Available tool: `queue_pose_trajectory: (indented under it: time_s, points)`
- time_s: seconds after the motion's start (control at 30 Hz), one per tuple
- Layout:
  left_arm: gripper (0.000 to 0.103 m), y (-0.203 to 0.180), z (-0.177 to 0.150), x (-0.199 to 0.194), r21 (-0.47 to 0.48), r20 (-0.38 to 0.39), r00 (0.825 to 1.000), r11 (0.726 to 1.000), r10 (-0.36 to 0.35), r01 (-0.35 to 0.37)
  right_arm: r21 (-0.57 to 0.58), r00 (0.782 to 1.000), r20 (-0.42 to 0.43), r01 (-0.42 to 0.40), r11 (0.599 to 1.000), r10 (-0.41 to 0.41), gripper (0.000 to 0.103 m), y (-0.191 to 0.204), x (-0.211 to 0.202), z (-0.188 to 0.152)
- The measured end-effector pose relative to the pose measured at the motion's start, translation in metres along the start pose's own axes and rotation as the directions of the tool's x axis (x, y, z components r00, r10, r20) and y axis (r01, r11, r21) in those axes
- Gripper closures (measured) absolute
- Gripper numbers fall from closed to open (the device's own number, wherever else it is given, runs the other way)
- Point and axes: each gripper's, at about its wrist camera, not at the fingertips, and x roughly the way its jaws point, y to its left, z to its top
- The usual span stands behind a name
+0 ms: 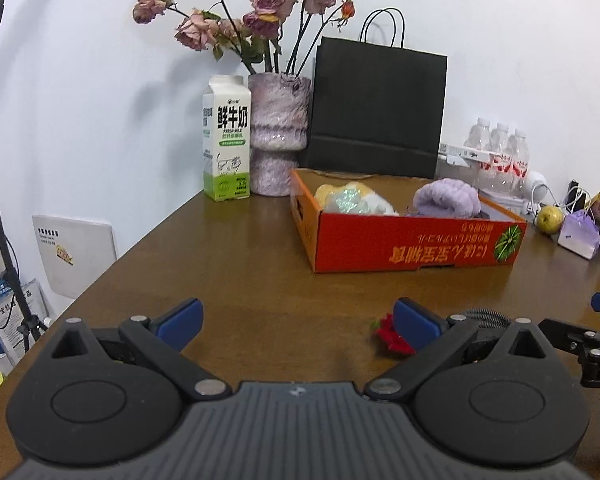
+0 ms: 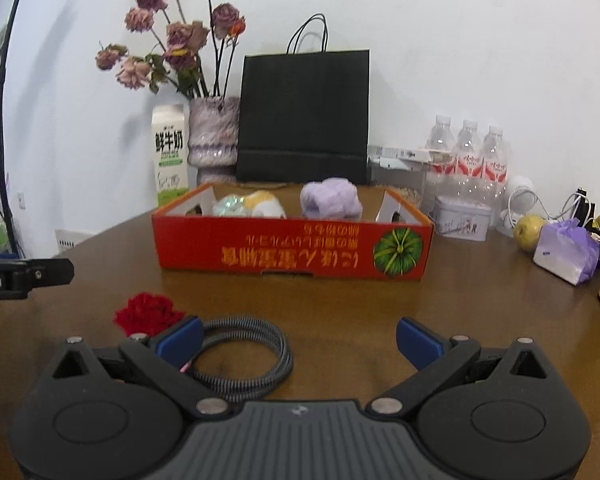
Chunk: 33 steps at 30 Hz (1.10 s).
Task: Organize objects
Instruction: 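Withdraw both open tools from the box toward the red rose and cable, then grasp the coiled black braided cable with the right tool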
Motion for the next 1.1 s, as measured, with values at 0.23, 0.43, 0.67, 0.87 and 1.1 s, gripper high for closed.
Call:
queue_pose_trajectory:
  time_s: [0.23,0.43,0.67,0.87,1.1]
  points:
    - [0.000,0.009,-0.007,-0.008,0.014,-0.011,1.000,1.000,0.011,-0.011,0.020,0.999,-0.018,-0.037,0.999,0.037,0.000,0.000,-0.009,-0.006]
    - [0.000,0.008,-0.006,-0.010,0.012,0.005,1.000,1.000,0.009,-0.009,-0.003,0.992,-0.097,-0.078,0.997,0.078,0.000,0.008,0.002,-0.006]
    - [0.000,0.012,-0.005,-0.009,-0.008,-0.003,1.000,1.000,0.005,-0.005,-0.074,0.962,-0.220,-0.179,0.981,0.159,0.000,0.024,0.030,0.002]
    - [0.000,0.017,-0.005,-0.003,-0.035,-0.034,0.999,0.999,-0.006,0.005,-0.168,0.940,-0.297,-0.224,0.960,0.168,0.000,0.029,0.061,0.019]
    - [0.000,0.017,-0.005,0.001,-0.035,-0.054,0.998,0.999,-0.006,0.004,-0.122,0.897,-0.341,-0.339,0.933,0.282,0.000,0.024,0.098,0.024]
